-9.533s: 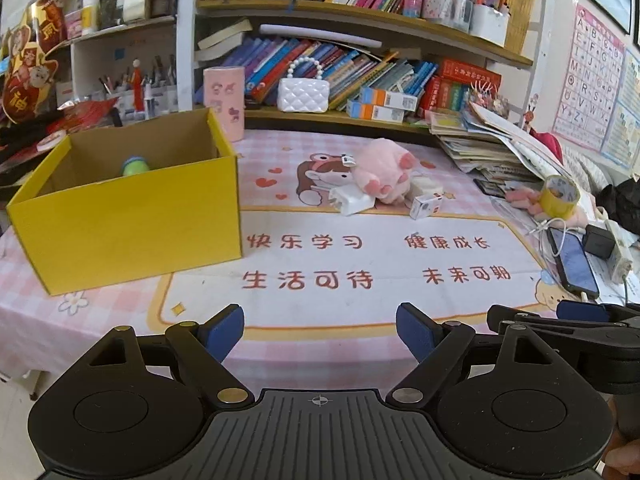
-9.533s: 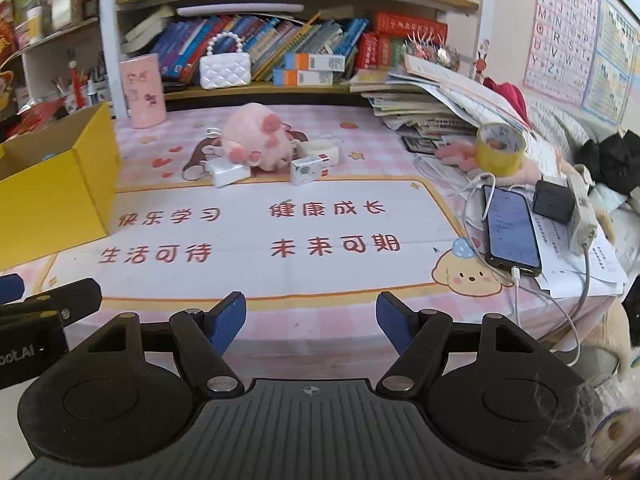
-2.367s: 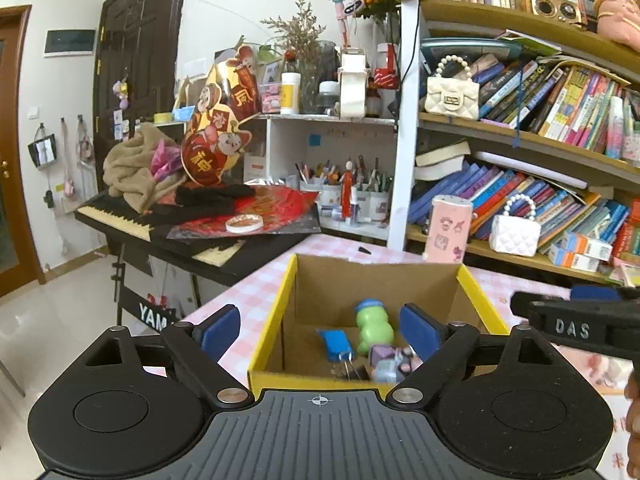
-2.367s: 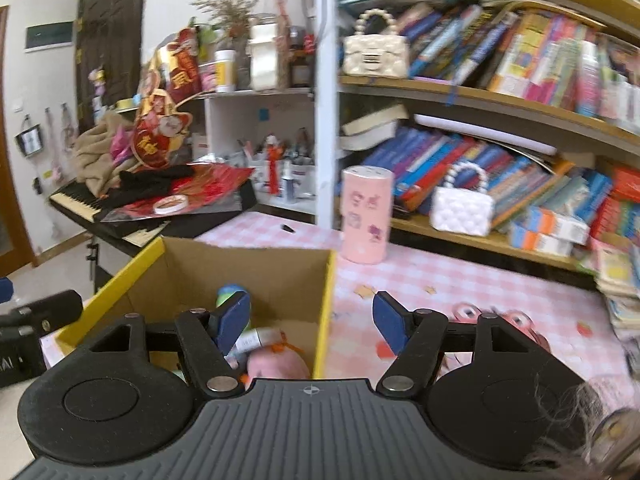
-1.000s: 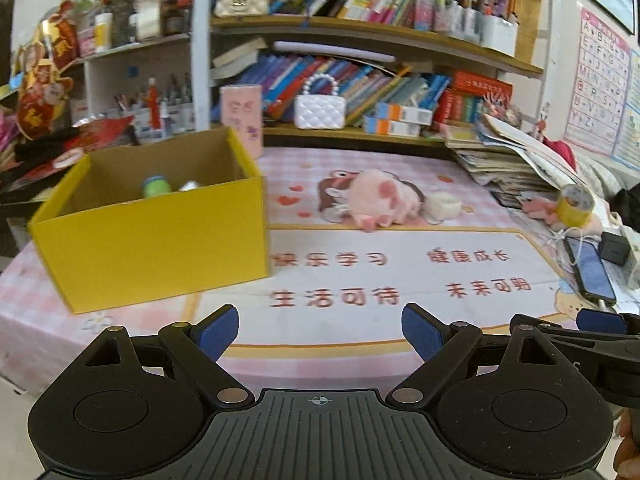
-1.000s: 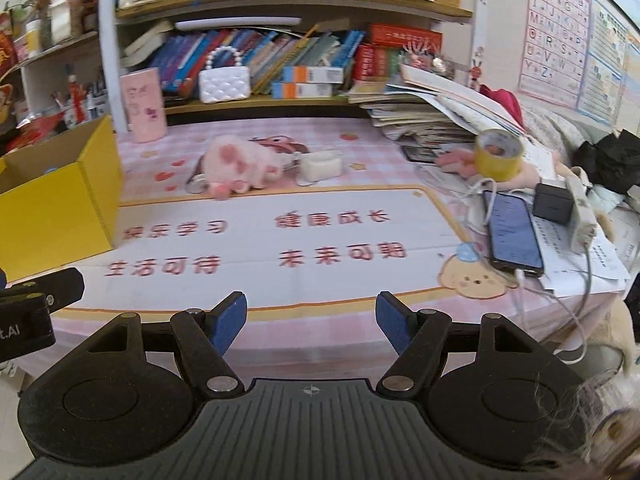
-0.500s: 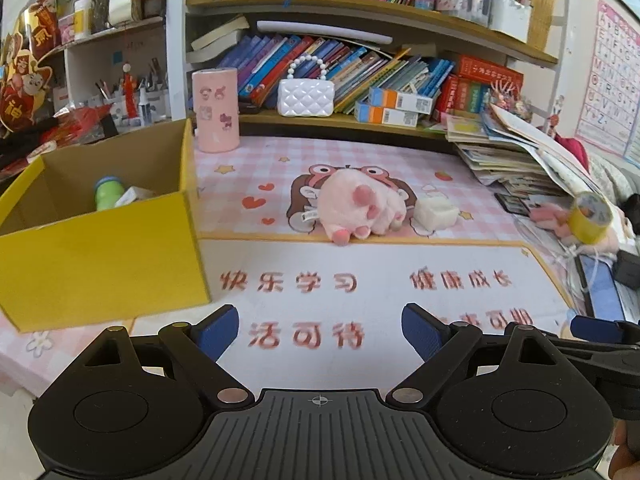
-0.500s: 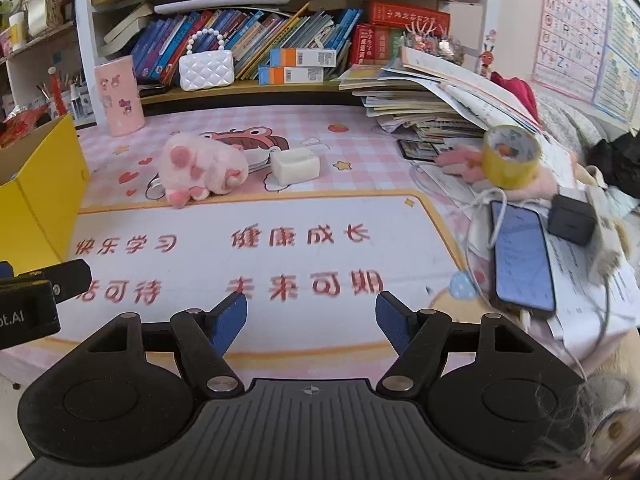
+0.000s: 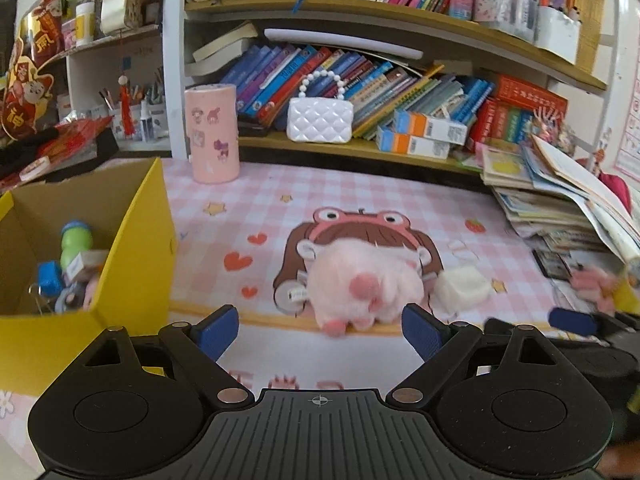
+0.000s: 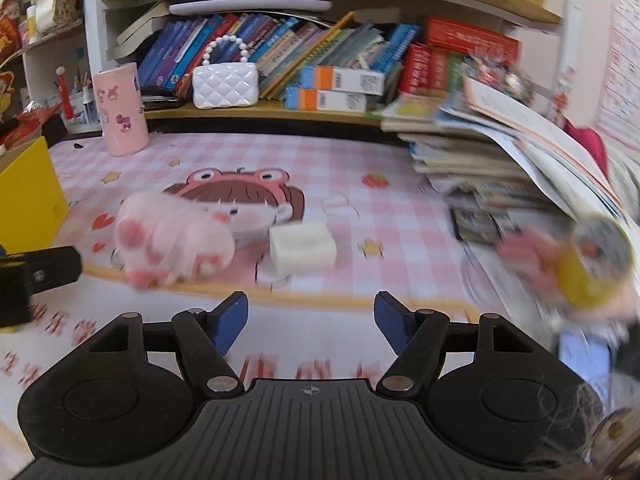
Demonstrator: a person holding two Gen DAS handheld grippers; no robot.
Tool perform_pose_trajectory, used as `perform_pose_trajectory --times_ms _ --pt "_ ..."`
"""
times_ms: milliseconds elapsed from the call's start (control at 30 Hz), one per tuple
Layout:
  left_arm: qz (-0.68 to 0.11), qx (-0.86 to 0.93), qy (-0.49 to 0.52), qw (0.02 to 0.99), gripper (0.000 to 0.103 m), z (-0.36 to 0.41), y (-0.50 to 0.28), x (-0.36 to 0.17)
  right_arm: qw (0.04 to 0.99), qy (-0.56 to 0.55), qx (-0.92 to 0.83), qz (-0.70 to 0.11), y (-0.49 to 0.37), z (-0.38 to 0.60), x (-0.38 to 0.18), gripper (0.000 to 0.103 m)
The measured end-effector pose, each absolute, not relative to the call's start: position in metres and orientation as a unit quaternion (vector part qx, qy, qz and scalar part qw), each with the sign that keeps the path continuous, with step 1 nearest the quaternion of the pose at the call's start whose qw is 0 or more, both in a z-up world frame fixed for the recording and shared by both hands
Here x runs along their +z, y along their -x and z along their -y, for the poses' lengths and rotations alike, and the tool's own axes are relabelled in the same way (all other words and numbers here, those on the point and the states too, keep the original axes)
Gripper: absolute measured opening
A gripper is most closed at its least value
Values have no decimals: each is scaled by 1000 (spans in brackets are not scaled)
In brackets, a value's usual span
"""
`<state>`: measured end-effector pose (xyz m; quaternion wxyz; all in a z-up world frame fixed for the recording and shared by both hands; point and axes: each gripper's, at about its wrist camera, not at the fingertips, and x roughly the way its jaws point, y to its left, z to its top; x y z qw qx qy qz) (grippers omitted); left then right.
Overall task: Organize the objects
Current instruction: 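Grasp the pink plush pig with the left tool while the right tool grasps the white eraser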
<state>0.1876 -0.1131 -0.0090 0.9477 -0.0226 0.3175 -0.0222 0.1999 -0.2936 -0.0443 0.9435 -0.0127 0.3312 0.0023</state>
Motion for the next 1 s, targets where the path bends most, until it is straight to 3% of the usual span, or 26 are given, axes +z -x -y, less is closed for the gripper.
perform_pose_trajectory --times_ms 500,533,567,1000 --pt "-346 9 45 937 91 131 -240 -18 930 40 66 -359 -300 302 -85 66" --pt "-350 9 46 936 91 131 -245 -20 929 38 69 -362 -301 303 -87 53" --pt "-353 10 44 934 91 132 -250 -23 928 34 76 -364 -302 305 -87 50" --pt "-380 -14 80 921 96 143 -303 -65 920 -37 61 -385 -252 337 -69 47"
